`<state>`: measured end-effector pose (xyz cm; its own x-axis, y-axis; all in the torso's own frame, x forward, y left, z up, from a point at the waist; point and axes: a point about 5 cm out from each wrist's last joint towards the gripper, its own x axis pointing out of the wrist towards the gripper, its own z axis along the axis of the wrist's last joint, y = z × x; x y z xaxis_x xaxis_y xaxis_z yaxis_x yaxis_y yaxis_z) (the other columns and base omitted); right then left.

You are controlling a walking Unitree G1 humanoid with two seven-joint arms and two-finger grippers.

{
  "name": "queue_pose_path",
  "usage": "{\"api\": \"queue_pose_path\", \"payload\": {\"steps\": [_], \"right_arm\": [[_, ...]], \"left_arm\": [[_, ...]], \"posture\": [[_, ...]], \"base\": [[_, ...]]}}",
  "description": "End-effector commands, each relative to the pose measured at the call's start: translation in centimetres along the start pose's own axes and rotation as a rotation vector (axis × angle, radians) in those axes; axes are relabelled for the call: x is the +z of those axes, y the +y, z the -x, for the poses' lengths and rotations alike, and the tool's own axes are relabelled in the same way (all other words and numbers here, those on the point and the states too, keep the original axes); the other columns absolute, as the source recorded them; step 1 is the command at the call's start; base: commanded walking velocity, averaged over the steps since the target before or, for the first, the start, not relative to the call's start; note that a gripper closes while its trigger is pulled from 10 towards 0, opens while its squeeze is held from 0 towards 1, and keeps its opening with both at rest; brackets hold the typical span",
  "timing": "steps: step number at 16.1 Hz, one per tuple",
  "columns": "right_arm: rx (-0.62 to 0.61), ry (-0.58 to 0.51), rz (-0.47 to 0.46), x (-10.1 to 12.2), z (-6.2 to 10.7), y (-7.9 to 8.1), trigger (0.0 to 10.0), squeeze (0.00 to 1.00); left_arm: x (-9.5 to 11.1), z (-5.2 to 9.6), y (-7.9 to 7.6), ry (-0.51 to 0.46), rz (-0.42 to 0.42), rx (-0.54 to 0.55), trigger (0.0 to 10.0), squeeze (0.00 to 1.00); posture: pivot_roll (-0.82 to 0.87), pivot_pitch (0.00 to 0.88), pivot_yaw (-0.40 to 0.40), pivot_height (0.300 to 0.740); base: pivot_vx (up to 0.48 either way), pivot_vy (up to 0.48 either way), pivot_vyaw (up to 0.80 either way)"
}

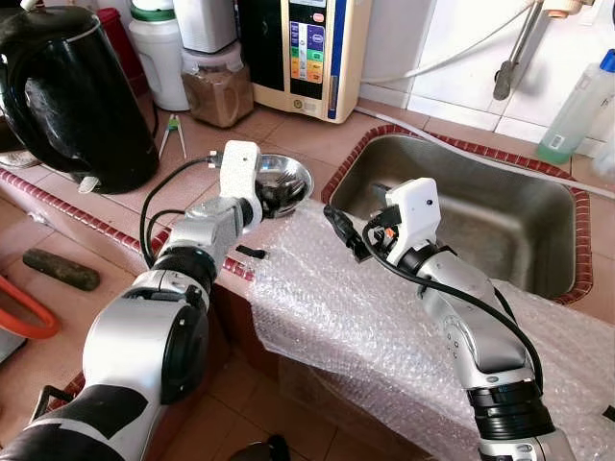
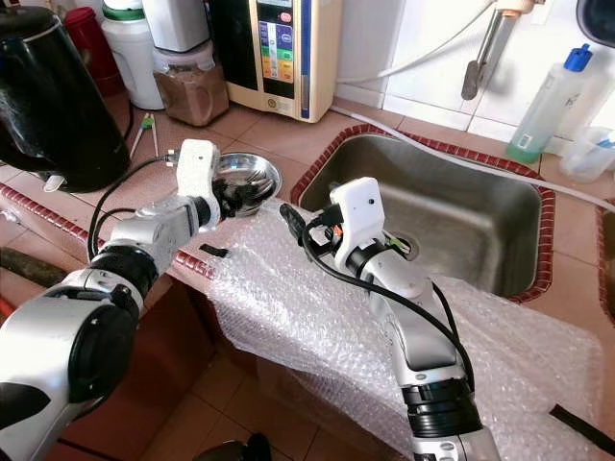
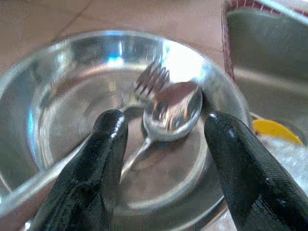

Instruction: Kitchen organization

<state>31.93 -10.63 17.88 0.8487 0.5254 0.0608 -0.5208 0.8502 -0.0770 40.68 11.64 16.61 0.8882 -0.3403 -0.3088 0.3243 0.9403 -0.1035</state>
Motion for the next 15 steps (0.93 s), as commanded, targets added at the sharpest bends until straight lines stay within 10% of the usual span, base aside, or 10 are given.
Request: {"api": "queue_pose_path", "payload": {"steps": [1,6,7,8,9,10,15], "right_arm": [[0.000,0.001,0.004,0.0,0.0,0.0,10.0,0.00],[-0.002,0.001,0.004,0.1,0.0,0.0,10.0,0.00],[-0.003,0.001,0.004,0.0,0.0,0.0,10.0,0.00],[-0.003,0.001,0.004,0.0,0.1,0.0,10.0,0.00],[-0.003,0.001,0.004,0.0,0.1,0.0,10.0,0.00],[-0.003,0.001,0.005,0.0,0.1,0.0,10.0,0.00],[-0.004,0.001,0.005,0.0,0.0,-0.1,10.0,0.00]], "left_arm": [[-0.7,0.1,0.5,0.040,-0.013,0.020,10.0,1.00],[-2.3,0.3,0.9,0.124,-0.066,0.031,10.0,1.00],[-2.5,0.3,0.9,0.139,-0.073,0.023,8.9,0.00],[-2.7,0.4,0.9,0.153,-0.090,0.013,4.7,0.00],[-2.8,0.4,0.9,0.157,-0.095,0.011,4.7,0.00],[-2.8,0.4,1.0,0.158,-0.087,0.013,9.4,0.00],[-2.5,0.4,0.9,0.145,-0.059,0.028,10.0,0.00]], "posture": [[-0.12,0.047,0.038,0.740],[-0.13,0.048,0.039,0.740],[-0.13,0.048,0.039,0.740],[-0.13,0.048,0.039,0.740],[-0.13,0.047,0.039,0.740],[-0.12,0.048,0.038,0.740],[-0.12,0.049,0.039,0.740]], "base": [[0.000,0.000,0.00],[0.000,0.000,0.00],[0.000,0.000,0.00],[0.000,0.000,0.00],[0.000,0.000,0.00],[0.000,0.000,0.00],[0.000,0.000,0.00]]}}
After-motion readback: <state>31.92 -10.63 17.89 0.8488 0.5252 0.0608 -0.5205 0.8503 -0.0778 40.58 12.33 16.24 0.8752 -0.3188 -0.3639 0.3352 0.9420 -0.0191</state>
